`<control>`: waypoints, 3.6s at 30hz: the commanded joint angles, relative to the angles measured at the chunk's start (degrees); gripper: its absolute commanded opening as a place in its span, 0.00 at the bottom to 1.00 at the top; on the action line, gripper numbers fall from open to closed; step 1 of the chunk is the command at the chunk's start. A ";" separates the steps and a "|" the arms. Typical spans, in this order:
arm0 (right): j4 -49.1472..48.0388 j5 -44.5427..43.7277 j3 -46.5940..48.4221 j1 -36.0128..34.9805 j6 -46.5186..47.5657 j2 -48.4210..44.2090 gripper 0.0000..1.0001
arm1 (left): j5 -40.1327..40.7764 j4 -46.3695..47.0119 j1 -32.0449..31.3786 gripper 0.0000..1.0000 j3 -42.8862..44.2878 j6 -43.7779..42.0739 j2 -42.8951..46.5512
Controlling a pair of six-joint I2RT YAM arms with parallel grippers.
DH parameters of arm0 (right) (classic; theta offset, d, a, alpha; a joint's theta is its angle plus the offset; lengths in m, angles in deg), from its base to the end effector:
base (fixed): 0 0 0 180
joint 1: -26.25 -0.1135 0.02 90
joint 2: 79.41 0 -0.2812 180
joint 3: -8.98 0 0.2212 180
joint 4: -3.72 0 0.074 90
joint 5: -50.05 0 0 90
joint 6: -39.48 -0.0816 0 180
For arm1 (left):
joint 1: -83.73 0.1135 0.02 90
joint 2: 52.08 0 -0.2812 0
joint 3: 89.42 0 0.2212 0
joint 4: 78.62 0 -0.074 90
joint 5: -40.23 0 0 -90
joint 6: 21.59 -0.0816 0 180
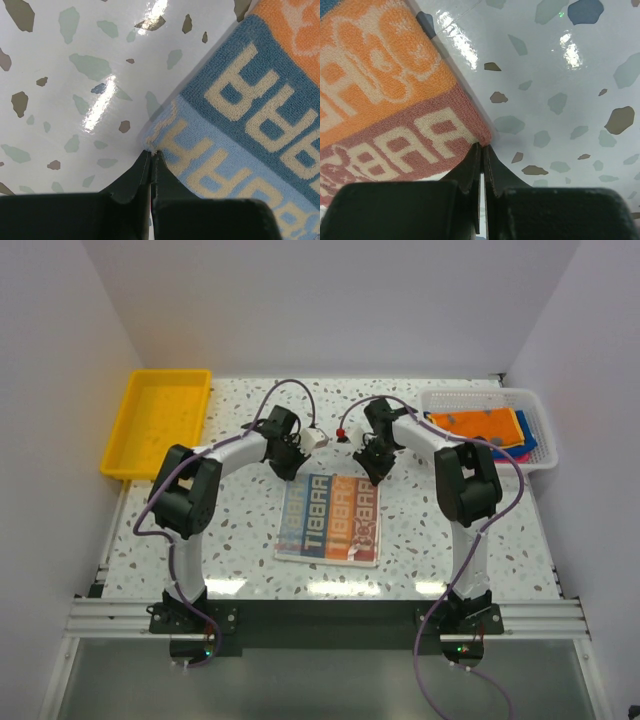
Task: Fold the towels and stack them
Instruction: Fold the towel
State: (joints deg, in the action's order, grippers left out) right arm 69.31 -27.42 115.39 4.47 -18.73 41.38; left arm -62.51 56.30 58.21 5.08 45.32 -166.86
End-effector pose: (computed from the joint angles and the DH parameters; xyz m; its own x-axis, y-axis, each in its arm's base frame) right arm 0.3695 0.1667 0.1488 -0.5679 -0.7807 -0.2606 -0.8194 0.5661 0.0898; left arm 0.3617 -0.1926 0.1525 -0.5572 0.6899 -0.4621 0.7846 0.6197 -0.0209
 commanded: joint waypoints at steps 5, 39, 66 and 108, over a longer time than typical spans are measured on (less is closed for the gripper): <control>-3.26 -5.76 2.92 0.16 -1.72 -3.01 0.00 | 7.01 -2.12 0.73 0.00 0.68 -0.46 0.16; -7.13 -12.71 -15.69 -3.88 -31.35 -27.62 0.00 | 15.98 6.23 -8.14 0.00 -26.37 30.38 34.71; -5.28 -10.69 -26.34 -7.49 -38.29 -37.21 0.00 | 13.26 -1.42 -9.99 0.00 -29.72 38.38 39.46; -14.59 1.70 -38.55 -11.18 -50.58 -46.97 0.34 | 2.54 6.31 -13.41 0.53 -36.84 57.97 50.28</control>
State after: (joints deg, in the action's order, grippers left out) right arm 59.30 -28.23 78.21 -6.59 -64.96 -7.12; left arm -58.46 59.44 45.62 -34.27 99.57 -114.69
